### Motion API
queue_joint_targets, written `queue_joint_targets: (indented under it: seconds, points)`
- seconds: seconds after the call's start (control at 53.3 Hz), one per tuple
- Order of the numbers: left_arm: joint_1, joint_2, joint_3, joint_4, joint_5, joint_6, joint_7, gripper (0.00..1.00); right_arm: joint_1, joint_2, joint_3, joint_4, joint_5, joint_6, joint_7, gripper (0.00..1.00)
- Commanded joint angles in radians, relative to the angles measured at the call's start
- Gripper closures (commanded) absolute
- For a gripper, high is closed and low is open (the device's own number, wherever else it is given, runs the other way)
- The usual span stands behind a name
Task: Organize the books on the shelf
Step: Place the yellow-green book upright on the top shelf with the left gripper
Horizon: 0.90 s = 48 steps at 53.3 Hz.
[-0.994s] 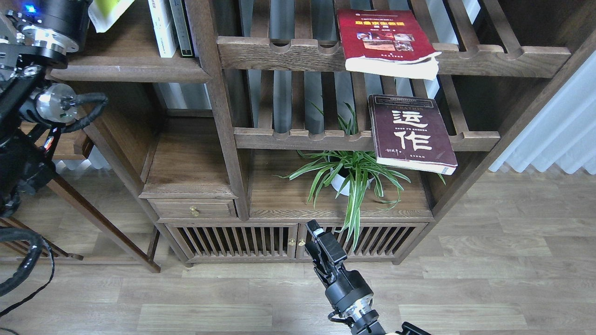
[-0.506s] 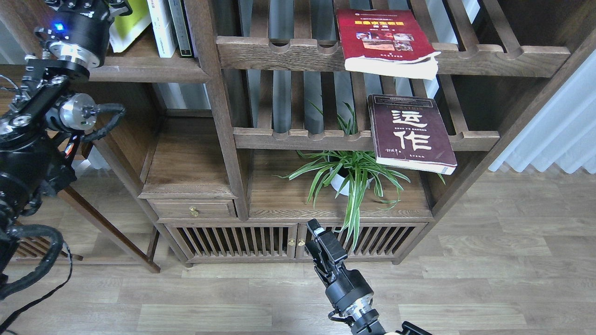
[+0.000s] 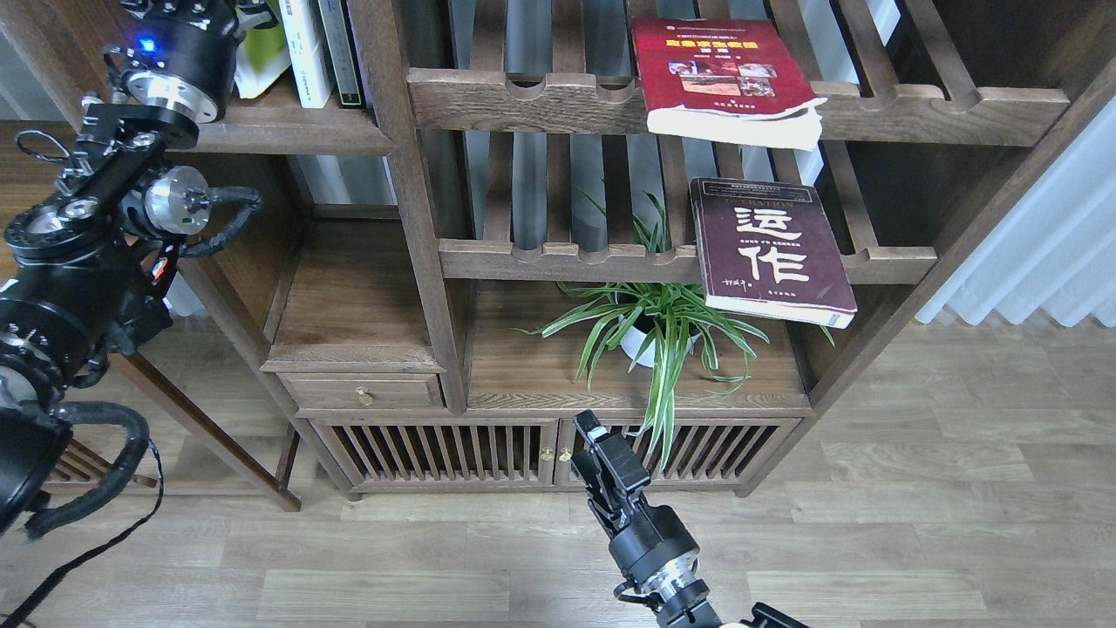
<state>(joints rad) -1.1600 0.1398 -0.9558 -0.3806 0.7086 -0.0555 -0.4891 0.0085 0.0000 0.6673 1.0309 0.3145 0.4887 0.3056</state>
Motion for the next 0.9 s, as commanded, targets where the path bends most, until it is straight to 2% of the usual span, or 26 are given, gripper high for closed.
queue_joint_targets:
  seconds: [0.0,0.131,0.244,0.469,0.882]
  points:
    - [0.000,0.004,0.015,0.000,0.000,0.000,0.000,0.94,-0.001,0.000,0.000,0.000,0.000,0.000,0.001,0.06]
    - [0.002,0.004,0.023,-0.001,0.000,0.000,0.000,0.83,-0.001,0.000,0.000,0.000,0.000,0.000,0.001,0.06]
    - [0.000,0.003,0.025,-0.006,-0.001,-0.001,0.000,0.82,0.001,0.000,0.000,0.000,0.000,0.000,0.001,0.06]
    - [-0.001,-0.002,0.025,-0.017,-0.003,-0.003,0.000,0.74,0.002,0.000,0.000,-0.002,0.000,0.000,0.000,0.06]
    - [-0.030,0.004,-0.007,-0.093,-0.015,-0.003,0.000,0.74,0.004,0.000,0.000,-0.003,-0.002,0.000,0.000,0.06]
